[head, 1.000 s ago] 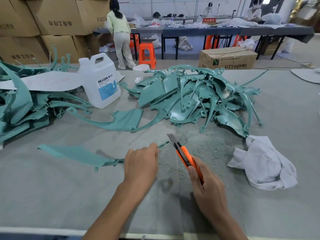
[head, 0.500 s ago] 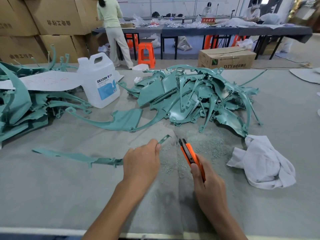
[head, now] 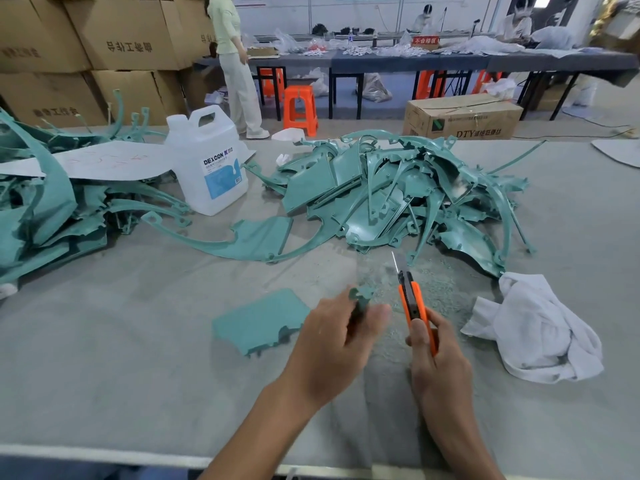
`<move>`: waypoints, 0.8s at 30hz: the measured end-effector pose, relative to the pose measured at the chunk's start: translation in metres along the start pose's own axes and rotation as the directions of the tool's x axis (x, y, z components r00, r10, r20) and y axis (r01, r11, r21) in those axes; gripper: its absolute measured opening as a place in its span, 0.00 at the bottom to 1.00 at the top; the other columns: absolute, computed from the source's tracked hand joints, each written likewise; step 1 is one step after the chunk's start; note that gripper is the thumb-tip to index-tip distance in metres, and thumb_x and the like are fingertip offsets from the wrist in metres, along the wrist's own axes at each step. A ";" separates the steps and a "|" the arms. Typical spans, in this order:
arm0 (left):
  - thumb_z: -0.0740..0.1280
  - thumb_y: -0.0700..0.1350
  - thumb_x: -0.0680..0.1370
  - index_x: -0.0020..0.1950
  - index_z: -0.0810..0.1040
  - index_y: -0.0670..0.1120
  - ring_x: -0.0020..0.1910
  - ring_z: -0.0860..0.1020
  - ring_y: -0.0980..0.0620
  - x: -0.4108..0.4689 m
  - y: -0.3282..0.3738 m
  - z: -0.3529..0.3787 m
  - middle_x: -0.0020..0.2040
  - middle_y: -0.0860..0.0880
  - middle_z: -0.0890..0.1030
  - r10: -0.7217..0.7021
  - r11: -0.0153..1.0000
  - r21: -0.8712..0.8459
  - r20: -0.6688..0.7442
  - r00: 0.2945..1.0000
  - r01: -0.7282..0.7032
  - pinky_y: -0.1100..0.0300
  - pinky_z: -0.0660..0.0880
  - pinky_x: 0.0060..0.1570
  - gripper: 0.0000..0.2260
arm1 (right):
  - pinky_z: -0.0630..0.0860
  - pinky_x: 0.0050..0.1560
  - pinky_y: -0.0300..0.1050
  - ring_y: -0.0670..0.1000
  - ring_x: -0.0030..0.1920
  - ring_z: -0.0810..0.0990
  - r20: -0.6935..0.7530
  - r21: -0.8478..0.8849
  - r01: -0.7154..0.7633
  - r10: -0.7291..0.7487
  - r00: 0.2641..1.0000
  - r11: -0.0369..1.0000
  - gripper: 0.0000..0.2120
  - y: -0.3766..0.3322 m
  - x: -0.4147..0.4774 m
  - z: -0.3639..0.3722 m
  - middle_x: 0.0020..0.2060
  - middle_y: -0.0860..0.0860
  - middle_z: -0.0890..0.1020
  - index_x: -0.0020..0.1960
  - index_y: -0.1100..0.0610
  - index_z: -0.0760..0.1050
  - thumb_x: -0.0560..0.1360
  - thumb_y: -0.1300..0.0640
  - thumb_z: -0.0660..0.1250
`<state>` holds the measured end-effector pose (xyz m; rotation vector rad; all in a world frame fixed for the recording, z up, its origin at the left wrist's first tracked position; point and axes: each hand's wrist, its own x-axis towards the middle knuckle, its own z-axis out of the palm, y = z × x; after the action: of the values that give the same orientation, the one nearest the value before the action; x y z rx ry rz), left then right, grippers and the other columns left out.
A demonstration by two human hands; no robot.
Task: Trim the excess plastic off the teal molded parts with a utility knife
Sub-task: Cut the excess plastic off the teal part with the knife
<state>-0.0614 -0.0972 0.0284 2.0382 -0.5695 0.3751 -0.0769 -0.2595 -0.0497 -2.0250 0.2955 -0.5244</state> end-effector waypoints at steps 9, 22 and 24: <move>0.55 0.55 0.83 0.48 0.79 0.48 0.47 0.75 0.50 -0.021 -0.005 -0.015 0.47 0.53 0.78 0.030 0.944 0.330 -0.040 0.999 -0.015 0.53 0.71 0.51 0.17 | 0.70 0.39 0.44 0.46 0.40 0.80 -0.008 0.025 0.009 -0.009 1.000 1.000 0.17 0.002 0.001 0.001 0.41 0.44 0.82 0.64 0.43 0.73 0.80 0.41 0.56; 0.66 0.67 0.73 0.73 0.63 0.66 0.80 0.47 0.53 -0.020 -0.087 -0.094 0.82 0.53 0.50 -0.611 0.725 0.621 0.382 0.694 0.297 0.52 0.48 0.76 0.30 | 0.78 0.40 0.57 0.51 0.36 0.79 -0.045 0.079 -0.037 0.041 0.998 0.996 0.11 0.010 0.002 0.000 0.43 0.40 0.81 0.62 0.37 0.71 0.82 0.40 0.58; 0.56 0.78 0.70 0.76 0.56 0.69 0.80 0.42 0.54 -0.031 -0.097 -0.094 0.82 0.55 0.45 -0.642 0.696 0.658 0.390 0.660 0.289 0.50 0.44 0.76 0.36 | 0.79 0.42 0.59 0.51 0.38 0.80 -0.086 0.099 -0.039 0.047 0.995 0.994 0.12 0.009 0.001 0.000 0.42 0.42 0.82 0.63 0.37 0.71 0.82 0.40 0.58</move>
<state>-0.0389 0.0346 -0.0093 2.7873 -0.2398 -0.5465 -0.0755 -0.2639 -0.0572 -1.9003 0.3595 -0.5908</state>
